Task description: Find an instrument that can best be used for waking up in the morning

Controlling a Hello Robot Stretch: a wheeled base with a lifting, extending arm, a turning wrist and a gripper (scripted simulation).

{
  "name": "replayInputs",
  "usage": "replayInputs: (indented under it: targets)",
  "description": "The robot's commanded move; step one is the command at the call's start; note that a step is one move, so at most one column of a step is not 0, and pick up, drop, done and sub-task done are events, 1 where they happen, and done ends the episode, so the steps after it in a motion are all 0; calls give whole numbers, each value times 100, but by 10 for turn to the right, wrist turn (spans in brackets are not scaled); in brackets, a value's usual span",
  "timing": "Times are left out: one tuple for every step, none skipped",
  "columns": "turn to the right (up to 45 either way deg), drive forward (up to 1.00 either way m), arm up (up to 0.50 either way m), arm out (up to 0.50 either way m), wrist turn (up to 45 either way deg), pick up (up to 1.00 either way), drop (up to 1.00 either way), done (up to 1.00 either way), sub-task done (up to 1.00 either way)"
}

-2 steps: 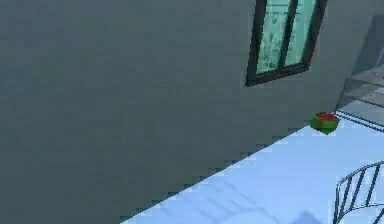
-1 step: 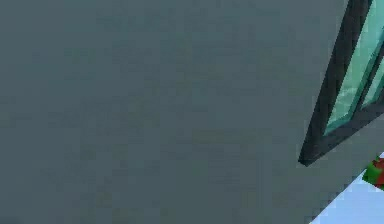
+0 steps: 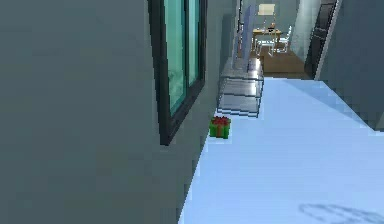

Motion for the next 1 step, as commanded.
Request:
replayInputs:
  targets:
    - [0, 5, 0, 0, 0, 0, 0, 0, 0]
